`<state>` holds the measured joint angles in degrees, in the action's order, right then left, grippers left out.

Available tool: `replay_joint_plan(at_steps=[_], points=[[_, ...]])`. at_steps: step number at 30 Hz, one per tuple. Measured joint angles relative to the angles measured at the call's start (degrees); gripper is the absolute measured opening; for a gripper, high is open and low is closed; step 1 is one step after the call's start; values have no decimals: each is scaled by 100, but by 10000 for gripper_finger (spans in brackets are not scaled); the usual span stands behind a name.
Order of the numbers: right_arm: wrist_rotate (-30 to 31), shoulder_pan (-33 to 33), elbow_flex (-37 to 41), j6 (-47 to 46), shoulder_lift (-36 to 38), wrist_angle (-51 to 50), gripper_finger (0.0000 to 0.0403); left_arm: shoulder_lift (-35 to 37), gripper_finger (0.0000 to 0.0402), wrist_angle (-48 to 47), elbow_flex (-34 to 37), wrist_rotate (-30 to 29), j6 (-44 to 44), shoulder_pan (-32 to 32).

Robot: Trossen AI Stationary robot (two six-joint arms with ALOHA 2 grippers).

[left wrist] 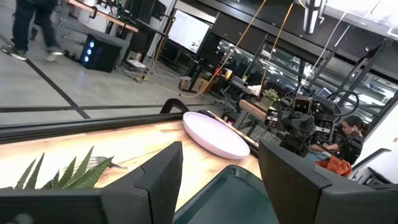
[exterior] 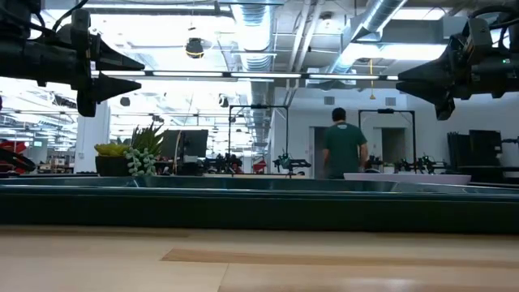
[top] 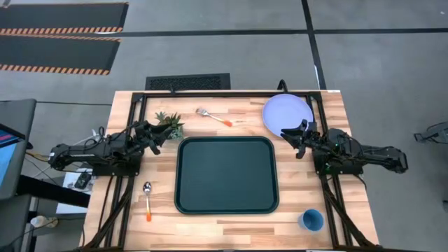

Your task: Pick and place plate/cup/fork/spoon on tray

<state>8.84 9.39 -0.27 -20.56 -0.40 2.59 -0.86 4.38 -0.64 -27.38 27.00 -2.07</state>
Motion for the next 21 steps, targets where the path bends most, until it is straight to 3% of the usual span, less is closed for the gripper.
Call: replay_joint_plan(at_steps=[10,14,21], points=[[0,1,-2,0,1,1,137,0,197,1,0,-11,0,1],[0,2,-1,0,2,2,138,-13,197,22,0,-622,0,-23],[0,1,0,0,0,2,139,-15,197,17,0,-758,0,-20]])
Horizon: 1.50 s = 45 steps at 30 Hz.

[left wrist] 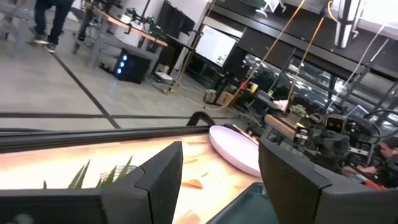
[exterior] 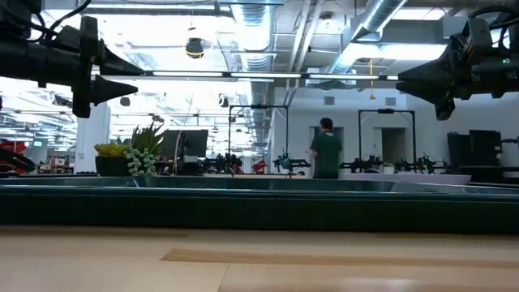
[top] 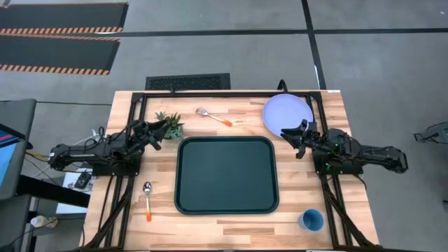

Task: Pick and place plate/cup/fork/spoon on tray
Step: Put the blue cup on the top left of the black tray

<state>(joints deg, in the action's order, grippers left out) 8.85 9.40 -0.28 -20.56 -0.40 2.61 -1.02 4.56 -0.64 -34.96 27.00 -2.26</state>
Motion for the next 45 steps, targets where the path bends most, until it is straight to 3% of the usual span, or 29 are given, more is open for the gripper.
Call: replay_joint_plan(at_steps=[14,19,24,31,35,39,45], points=[[0,-1,-2,0,0,0,139,0,197,6,0,2,-365,0],[43,45,0,0,0,0,139,0,197,24,0,20,166,0],[32,89,0,-508,0,12,138,0,196,13,0,-9,1479,0],[30,89,-2,-1187,0,5,139,2,197,472,0,-537,2048,-3],[28,86,0,-1204,0,15,141,-20,197,933,-15,65,2292,-2],[61,87,0,-1196,0,175,140,-334,197,1038,-396,571,2417,0],[1041,273,-290,-1129,-2,422,135,-1639,198,1045,-1658,578,1550,0]])
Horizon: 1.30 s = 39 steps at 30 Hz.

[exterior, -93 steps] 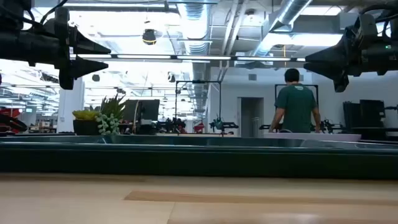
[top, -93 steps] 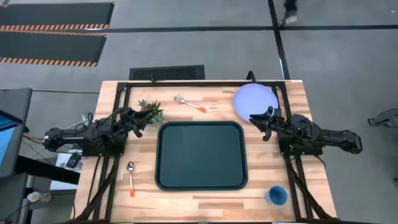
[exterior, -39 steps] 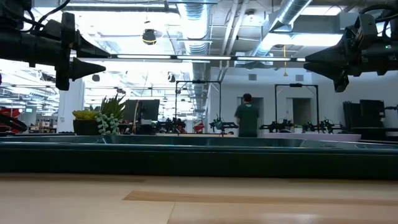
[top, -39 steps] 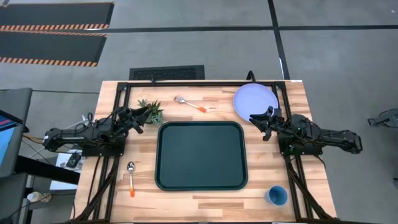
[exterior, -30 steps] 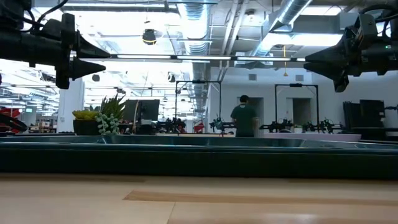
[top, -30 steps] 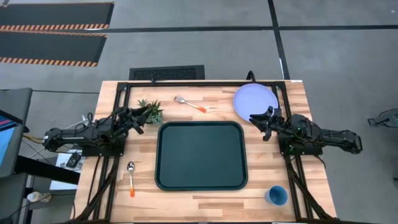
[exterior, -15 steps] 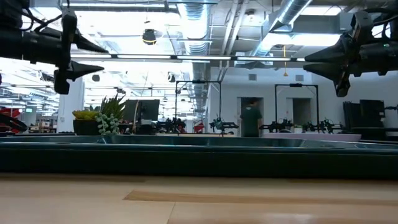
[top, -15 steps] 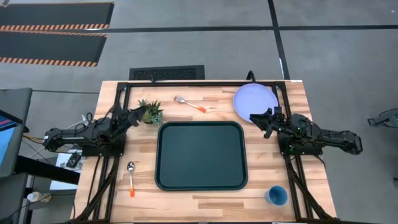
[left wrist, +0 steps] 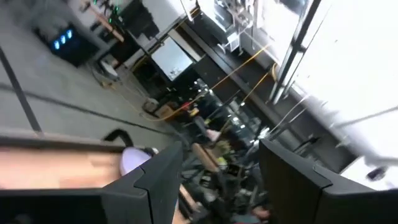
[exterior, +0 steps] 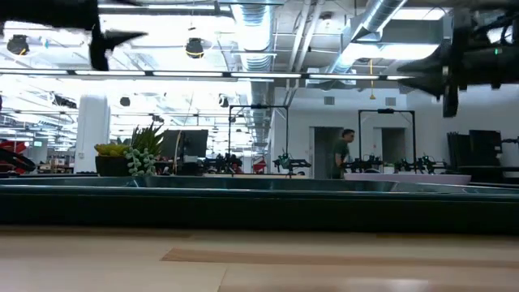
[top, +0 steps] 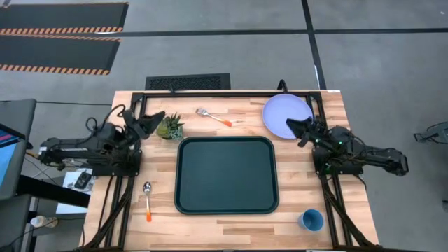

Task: Pick and place plate/cup/fork/spoon on tray
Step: Put the blue cup on the top left of the black tray

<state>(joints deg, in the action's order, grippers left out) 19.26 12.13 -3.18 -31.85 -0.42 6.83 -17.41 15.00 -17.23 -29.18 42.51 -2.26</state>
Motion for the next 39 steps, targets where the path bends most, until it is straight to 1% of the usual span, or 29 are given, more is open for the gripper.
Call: replay_joint_plan(at_steps=[3,5,7,10,13,15,17,21,25,28,30,32,33,34,36,39], points=[[174,94,-236,221,4,21,145,-894,205,-6,-832,-22,-571,0],[200,165,-356,431,-7,-30,158,-1496,219,-59,-1420,-57,-817,0],[200,204,-472,610,-5,-73,174,-2028,238,-402,-2032,25,-1190,0],[198,272,-539,676,-5,-220,202,-2867,269,-1352,-3030,90,-1556,-4],[193,307,-556,684,-5,-233,225,-3742,293,-2813,-4098,104,-1707,-145],[195,303,-556,684,-5,-234,235,-4333,302,-3570,-4768,411,-1840,-308],[199,309,-556,688,-5,-255,239,-4921,304,-4016,-5366,778,-1972,-507],[343,314,-584,687,-101,-489,236,-5931,302,-4286,-6307,1650,-2472,-908],[386,314,-1035,708,-587,-1016,226,-6665,300,-4308,-6855,2623,-2665,-1327],[442,314,-1642,1087,-1252,-1368,218,-7017,300,-4284,-7023,3241,-2645,-1595],[528,318,-2183,1299,-1775,-1705,214,-7149,300,-4294,-7036,3570,-2578,-1752],[521,318,-2837,1373,-2369,-2428,210,-7244,300,-4316,-7036,3856,-2517,-1870],[427,312,-3178,1341,-2640,-2947,208,-7275,300,-4339,-7036,3990,-2486,-1916],[245,288,-3529,1219,-2915,-3512,207,-7285,300,-4379,-7036,4142,-2486,-1957],[-311,228,-4220,753,-3455,-4691,204,-7276,300,-4511,-7036,4348,-2539,-2004],[-1504,90,-5090,-54,-4163,-6506,198,-7229,300,-4758,-7041,4393,-2722,-2006]])
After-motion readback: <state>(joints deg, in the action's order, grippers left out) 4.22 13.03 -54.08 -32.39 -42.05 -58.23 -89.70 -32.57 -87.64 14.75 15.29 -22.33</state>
